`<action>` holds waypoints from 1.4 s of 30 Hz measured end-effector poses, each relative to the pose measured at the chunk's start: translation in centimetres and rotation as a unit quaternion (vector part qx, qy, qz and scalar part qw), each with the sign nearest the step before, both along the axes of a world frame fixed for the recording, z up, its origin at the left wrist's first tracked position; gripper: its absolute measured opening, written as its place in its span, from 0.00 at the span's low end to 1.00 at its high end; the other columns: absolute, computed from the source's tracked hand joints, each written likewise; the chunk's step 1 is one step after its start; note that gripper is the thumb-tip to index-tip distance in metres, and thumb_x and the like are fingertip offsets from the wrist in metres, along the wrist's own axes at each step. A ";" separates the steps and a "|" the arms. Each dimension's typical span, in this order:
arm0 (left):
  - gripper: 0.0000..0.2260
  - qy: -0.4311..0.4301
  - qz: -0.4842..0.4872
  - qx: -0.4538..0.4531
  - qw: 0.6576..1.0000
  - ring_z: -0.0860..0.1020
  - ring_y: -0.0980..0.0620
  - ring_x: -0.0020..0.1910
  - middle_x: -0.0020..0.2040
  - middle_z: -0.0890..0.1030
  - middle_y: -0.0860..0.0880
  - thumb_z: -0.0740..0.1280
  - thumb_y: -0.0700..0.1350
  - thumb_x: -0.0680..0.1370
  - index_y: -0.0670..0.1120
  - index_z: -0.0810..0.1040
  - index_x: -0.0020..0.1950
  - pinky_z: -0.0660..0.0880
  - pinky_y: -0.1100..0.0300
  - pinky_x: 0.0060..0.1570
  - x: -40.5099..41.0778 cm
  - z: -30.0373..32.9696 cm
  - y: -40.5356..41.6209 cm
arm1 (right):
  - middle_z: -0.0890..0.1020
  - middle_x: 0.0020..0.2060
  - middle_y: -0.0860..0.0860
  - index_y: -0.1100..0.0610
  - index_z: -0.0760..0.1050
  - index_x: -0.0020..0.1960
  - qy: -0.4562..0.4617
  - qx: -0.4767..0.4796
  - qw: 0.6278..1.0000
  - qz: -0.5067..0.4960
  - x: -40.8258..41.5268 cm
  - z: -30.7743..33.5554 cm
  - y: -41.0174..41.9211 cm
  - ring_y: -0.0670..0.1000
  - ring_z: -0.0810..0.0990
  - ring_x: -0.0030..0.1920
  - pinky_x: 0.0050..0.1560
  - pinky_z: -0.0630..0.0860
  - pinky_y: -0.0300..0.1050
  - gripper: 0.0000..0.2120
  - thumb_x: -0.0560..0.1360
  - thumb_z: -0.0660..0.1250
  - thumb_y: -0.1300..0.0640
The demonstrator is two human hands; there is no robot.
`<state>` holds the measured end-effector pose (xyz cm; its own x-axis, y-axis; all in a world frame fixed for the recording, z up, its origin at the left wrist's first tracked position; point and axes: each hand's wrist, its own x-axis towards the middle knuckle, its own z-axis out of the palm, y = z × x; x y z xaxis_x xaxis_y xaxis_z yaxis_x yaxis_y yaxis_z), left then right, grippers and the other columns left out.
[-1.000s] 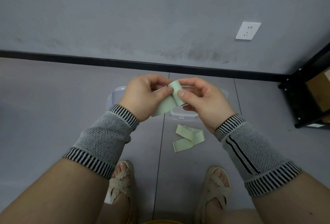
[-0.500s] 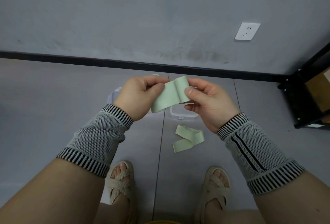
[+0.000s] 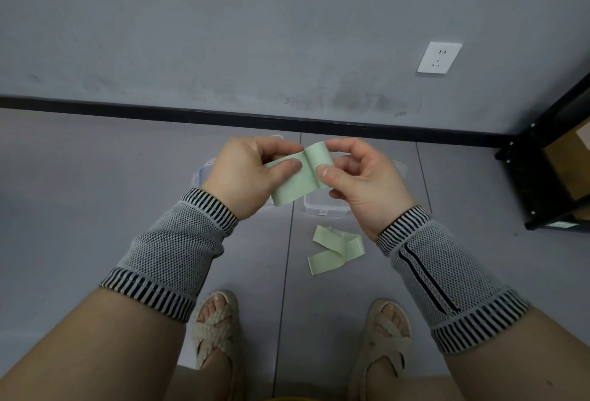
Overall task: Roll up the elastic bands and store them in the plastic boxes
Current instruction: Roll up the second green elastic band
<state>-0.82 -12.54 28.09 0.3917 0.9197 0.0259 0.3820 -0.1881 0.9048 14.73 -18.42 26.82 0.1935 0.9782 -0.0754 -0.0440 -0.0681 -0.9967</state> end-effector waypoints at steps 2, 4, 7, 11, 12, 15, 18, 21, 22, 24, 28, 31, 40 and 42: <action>0.07 0.005 0.002 0.001 1.000 0.79 0.64 0.38 0.43 0.83 0.53 0.69 0.40 0.75 0.46 0.82 0.52 0.74 0.71 0.42 0.2 -0.2 0.0 | 0.82 0.37 0.49 0.51 0.74 0.51 -0.030 0.004 1.000 -0.004 -0.2 -0.1 0.0 0.41 0.80 0.34 0.36 0.74 0.35 0.13 0.72 0.70 0.66; 0.08 0.009 0.005 0.004 1.000 0.78 0.64 0.37 0.43 0.83 0.51 0.70 0.41 0.74 0.45 0.82 0.53 0.73 0.72 0.39 0.3 -0.3 -0.1 | 0.83 0.40 0.51 0.49 0.74 0.50 -0.057 0.007 0.998 -0.010 -0.5 -0.4 0.1 0.44 0.81 0.36 0.39 0.77 0.40 0.15 0.71 0.72 0.65; 0.08 0.004 0.003 0.000 1.000 0.77 0.65 0.34 0.40 0.82 0.51 0.70 0.41 0.75 0.43 0.82 0.52 0.71 0.73 0.34 0.5 -0.3 -0.3 | 0.81 0.41 0.51 0.46 0.72 0.48 -0.093 0.016 0.995 -0.021 -0.7 -0.6 0.1 0.43 0.80 0.37 0.41 0.78 0.39 0.17 0.70 0.73 0.65; 0.06 -0.011 0.006 -0.022 1.000 0.75 0.66 0.28 0.36 0.80 0.50 0.69 0.41 0.75 0.43 0.82 0.51 0.67 0.75 0.25 0.9 0.0 -0.5 | 0.80 0.40 0.48 0.47 0.71 0.49 -0.126 0.031 0.991 -0.028 -1.0 -0.5 0.1 0.37 0.77 0.34 0.37 0.74 0.30 0.17 0.69 0.73 0.64; 0.05 -0.016 0.010 -0.029 0.999 0.75 0.66 0.27 0.36 0.80 0.51 0.69 0.40 0.75 0.43 0.81 0.50 0.67 0.75 0.24 0.9 0.0 -0.5 | 0.80 0.40 0.48 0.46 0.71 0.49 -0.129 0.032 0.991 -0.029 -1.0 -0.5 0.0 0.37 0.77 0.35 0.37 0.74 0.30 0.17 0.69 0.73 0.64; 0.04 -0.019 0.017 -0.039 0.999 0.75 0.66 0.27 0.34 0.79 0.52 0.70 0.40 0.74 0.42 0.81 0.49 0.67 0.75 0.24 0.9 0.0 -0.5 | 0.80 0.40 0.47 0.45 0.71 0.48 -0.138 0.035 0.989 -0.029 -1.2 -0.6 0.0 0.38 0.77 0.36 0.38 0.74 0.30 0.18 0.69 0.73 0.64; 0.04 -0.012 0.011 -0.045 0.999 0.76 0.65 0.28 0.34 0.79 0.52 0.70 0.39 0.74 0.42 0.81 0.48 0.68 0.74 0.25 0.7 0.0 -0.3 | 0.79 0.41 0.47 0.45 0.71 0.47 -0.137 0.029 0.990 -0.026 -1.3 -0.8 0.1 0.41 0.78 0.41 0.42 0.75 0.32 0.17 0.69 0.73 0.63; 0.04 -0.014 0.009 -0.053 0.998 0.79 0.61 0.35 0.40 0.82 0.48 0.70 0.40 0.74 0.46 0.81 0.48 0.73 0.71 0.34 0.2 -0.3 0.0 | 0.80 0.44 0.47 0.48 0.74 0.48 -0.096 0.013 0.995 -0.031 -1.0 -1.0 0.2 0.45 0.80 0.45 0.50 0.79 0.43 0.12 0.70 0.73 0.61; 0.04 -0.014 0.010 -0.056 0.998 0.79 0.57 0.37 0.42 0.83 0.46 0.70 0.40 0.74 0.47 0.81 0.48 0.74 0.69 0.36 0.1 -0.4 0.2 | 0.80 0.46 0.48 0.49 0.75 0.50 -0.087 0.005 0.996 -0.027 -0.9 -1.0 0.3 0.46 0.81 0.46 0.51 0.80 0.46 0.11 0.71 0.73 0.60; 0.05 -0.007 0.008 -0.055 0.998 0.79 0.56 0.38 0.43 0.83 0.44 0.70 0.41 0.74 0.46 0.81 0.49 0.75 0.69 0.36 0.0 -0.5 0.2 | 0.82 0.50 0.49 0.52 0.77 0.55 -0.094 -0.012 0.995 -0.009 -0.7 -1.0 0.3 0.48 0.82 0.48 0.52 0.80 0.47 0.13 0.71 0.73 0.58; 0.06 0.007 0.006 -0.042 0.999 0.79 0.58 0.39 0.45 0.83 0.46 0.71 0.41 0.74 0.45 0.81 0.50 0.75 0.69 0.38 0.3 -0.5 -0.1 | 0.85 0.45 0.51 0.52 0.78 0.53 -0.082 -0.022 0.996 0.030 -0.7 -0.8 0.1 0.45 0.84 0.45 0.48 0.78 0.38 0.10 0.73 0.70 0.63; 0.08 -0.004 0.024 -0.039 0.999 0.78 0.62 0.35 0.42 0.82 0.50 0.71 0.44 0.73 0.47 0.81 0.51 0.72 0.71 0.31 0.7 -0.3 -0.2 | 0.85 0.43 0.53 0.56 0.78 0.54 -0.027 -0.037 0.999 0.020 -0.7 -0.8 0.2 0.47 0.84 0.43 0.46 0.79 0.38 0.09 0.75 0.67 0.64; 0.07 -0.100 0.050 -0.168 0.979 0.82 0.53 0.43 0.41 0.83 0.49 0.65 0.41 0.77 0.48 0.77 0.54 0.79 0.61 0.41 0.1 -0.2 0.1 | 0.83 0.43 0.51 0.55 0.78 0.48 0.125 -0.057 0.990 -0.032 0.6 -0.3 0.5 0.47 0.81 0.45 0.47 0.78 0.41 0.07 0.78 0.62 0.64; 0.08 -0.093 0.047 -0.154 0.983 0.82 0.54 0.42 0.39 0.84 0.49 0.66 0.39 0.76 0.48 0.77 0.54 0.78 0.62 0.41 0.1 -0.2 0.0 | 0.83 0.43 0.51 0.54 0.77 0.48 0.125 -0.057 0.990 -0.030 0.7 -0.4 0.4 0.47 0.81 0.45 0.47 0.77 0.42 0.08 0.78 0.62 0.64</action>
